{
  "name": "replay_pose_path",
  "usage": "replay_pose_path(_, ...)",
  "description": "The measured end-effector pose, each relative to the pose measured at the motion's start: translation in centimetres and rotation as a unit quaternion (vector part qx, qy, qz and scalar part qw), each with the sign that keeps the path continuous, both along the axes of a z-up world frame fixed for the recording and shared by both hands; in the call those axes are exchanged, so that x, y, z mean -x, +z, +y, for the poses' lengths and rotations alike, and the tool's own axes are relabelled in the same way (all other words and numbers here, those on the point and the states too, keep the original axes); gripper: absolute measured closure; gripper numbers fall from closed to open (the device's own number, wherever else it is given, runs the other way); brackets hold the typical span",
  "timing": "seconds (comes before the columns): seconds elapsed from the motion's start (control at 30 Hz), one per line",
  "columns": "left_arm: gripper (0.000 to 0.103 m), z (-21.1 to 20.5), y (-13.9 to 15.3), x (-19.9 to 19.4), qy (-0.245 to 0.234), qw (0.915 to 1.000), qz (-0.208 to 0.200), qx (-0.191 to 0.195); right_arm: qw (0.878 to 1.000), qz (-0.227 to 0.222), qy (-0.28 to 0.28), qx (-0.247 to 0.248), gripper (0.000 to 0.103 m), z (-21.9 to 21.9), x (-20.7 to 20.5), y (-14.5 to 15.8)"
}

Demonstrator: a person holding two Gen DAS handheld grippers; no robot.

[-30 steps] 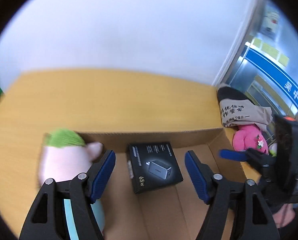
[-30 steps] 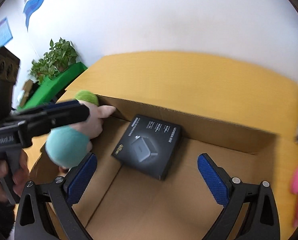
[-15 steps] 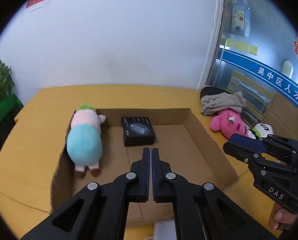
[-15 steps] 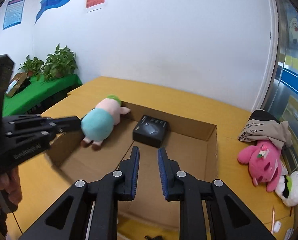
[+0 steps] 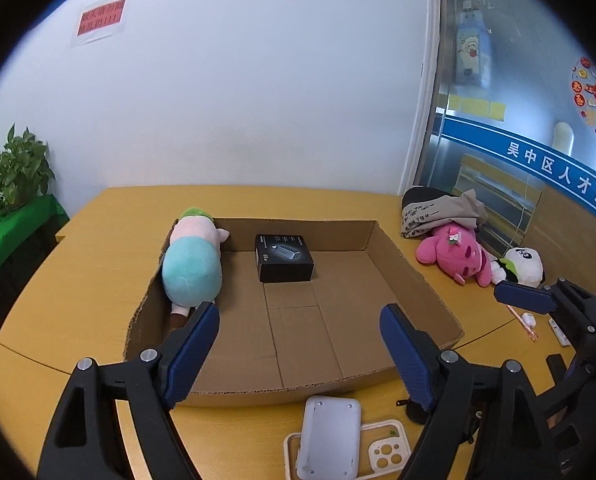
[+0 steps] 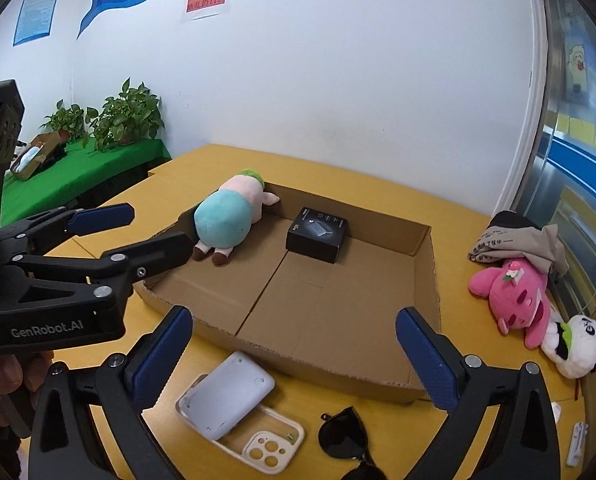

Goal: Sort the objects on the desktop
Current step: 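Withdraw both tools from the box toward the white power bank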

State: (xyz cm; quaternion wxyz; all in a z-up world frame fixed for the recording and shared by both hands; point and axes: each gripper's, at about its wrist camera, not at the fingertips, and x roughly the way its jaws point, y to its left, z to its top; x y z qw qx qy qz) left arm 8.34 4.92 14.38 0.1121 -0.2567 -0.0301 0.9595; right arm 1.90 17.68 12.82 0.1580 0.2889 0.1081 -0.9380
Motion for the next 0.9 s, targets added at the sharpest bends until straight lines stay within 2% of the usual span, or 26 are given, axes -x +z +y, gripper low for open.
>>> replay_pose_path(0.27,0.021,0.3,-1.8,-2.3,-0.006,0.9999,-0.011,0.005,1.000,-0.010,-0.002,0.005,0.000,-0.1,-1.6,-2.0)
replay_pose_path(0.53,0.021,0.4,-3.8,-2.9,-0.017,0.9992,-0.035,0.009,1.000,-0.022,-0.018,0.006,0.000,1.0,-2.4,-3.4)
replay_pose_path(0.73,0.021,0.5,-5.9,-3.1,-0.035,0.9974,-0.060,0.020,0.996,-0.062,-0.053,0.037,0.000,3.5,-2.3,-6.1)
replay_pose_path(0.9,0.021,1.3,-8.7,-1.9,-0.060,0.9920,-0.109,0.022,0.988,-0.110,-0.085,0.071,0.000,6.7,-1.6,-8.3)
